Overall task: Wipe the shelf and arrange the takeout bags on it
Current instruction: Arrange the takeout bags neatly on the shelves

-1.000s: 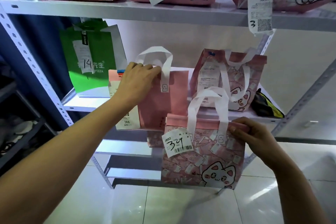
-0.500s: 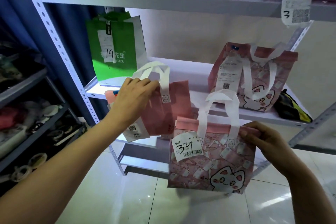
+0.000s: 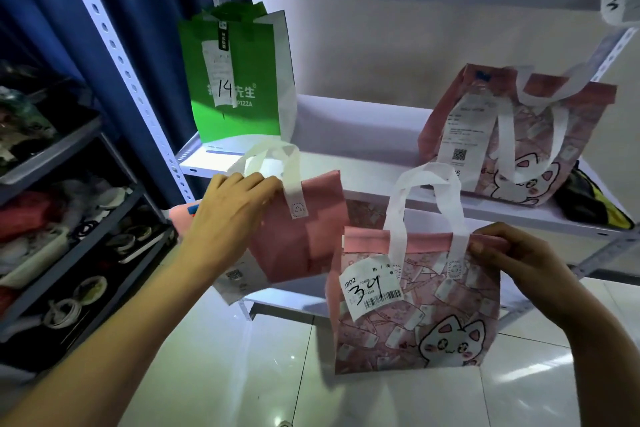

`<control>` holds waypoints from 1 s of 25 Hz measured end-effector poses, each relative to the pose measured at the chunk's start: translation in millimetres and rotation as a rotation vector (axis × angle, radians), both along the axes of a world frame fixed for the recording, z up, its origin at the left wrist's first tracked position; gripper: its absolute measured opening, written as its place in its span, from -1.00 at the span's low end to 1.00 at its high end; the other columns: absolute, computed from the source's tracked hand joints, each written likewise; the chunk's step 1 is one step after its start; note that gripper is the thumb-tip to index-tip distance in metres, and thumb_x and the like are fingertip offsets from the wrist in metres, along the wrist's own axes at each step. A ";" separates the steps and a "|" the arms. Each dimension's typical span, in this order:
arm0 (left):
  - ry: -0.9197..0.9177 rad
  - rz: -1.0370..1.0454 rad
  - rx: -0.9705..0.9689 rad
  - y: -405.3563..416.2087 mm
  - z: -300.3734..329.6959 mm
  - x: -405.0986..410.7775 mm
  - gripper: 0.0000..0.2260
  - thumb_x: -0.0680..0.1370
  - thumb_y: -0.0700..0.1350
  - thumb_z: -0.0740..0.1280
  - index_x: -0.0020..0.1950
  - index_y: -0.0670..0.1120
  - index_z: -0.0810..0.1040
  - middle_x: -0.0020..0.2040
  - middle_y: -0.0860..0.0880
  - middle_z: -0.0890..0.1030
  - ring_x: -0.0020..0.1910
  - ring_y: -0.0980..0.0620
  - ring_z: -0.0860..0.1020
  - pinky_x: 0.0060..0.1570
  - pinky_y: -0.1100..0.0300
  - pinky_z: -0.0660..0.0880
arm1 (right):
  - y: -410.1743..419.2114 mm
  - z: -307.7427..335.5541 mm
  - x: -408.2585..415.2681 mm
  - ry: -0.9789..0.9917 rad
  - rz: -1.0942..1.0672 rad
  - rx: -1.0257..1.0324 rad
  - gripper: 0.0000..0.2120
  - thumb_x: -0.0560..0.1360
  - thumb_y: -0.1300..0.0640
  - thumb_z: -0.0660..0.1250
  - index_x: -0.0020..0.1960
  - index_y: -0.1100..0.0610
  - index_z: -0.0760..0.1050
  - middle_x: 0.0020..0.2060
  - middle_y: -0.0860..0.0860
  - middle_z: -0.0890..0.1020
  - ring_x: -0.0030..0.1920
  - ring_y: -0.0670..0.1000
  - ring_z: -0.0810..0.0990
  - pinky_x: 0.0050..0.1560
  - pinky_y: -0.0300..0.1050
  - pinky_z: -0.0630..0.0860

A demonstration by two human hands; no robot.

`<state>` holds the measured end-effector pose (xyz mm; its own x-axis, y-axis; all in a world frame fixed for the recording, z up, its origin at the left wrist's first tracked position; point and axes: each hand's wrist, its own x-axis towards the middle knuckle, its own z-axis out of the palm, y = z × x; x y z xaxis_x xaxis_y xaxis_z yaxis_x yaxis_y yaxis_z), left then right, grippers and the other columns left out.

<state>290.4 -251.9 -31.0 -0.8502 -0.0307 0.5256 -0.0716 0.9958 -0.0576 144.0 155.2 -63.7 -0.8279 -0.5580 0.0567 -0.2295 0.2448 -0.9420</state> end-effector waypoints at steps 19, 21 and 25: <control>-0.425 0.211 0.147 -106.0 -153.0 -95.1 -0.92 0.43 -0.25 0.43 -0.11 -0.11 0.64 -0.26 -0.17 0.62 -0.21 -0.23 0.53 -0.29 0.05 0.31 | -72.3 -32.8 16.2 -0.076 -0.054 0.160 -0.82 0.41 -0.08 0.36 -0.07 -0.04 0.66 -0.09 0.07 0.70 -0.08 0.05 0.69 -0.13 -0.04 0.68; -0.450 0.236 0.182 -119.8 -173.8 -116.5 -0.86 0.33 -0.31 0.44 -0.21 -0.09 0.63 -0.33 -0.14 0.60 -0.33 -0.20 0.56 -0.39 0.08 0.41 | -80.3 -44.4 21.5 -0.088 -0.077 0.176 -0.81 0.39 -0.09 0.35 -0.09 -0.05 0.66 -0.12 0.05 0.70 -0.10 0.04 0.69 -0.15 -0.04 0.68; -0.438 0.290 0.346 -146.8 -218.0 -150.8 -0.85 0.44 -0.21 0.29 -0.18 0.04 0.58 -0.24 0.07 0.57 -0.28 0.03 0.52 -0.29 0.08 0.50 | -94.6 -64.4 30.9 -0.097 -0.102 0.159 -0.90 0.45 0.04 0.36 -0.11 -0.05 0.66 -0.17 0.05 0.71 -0.13 0.06 0.70 -0.18 -0.01 0.67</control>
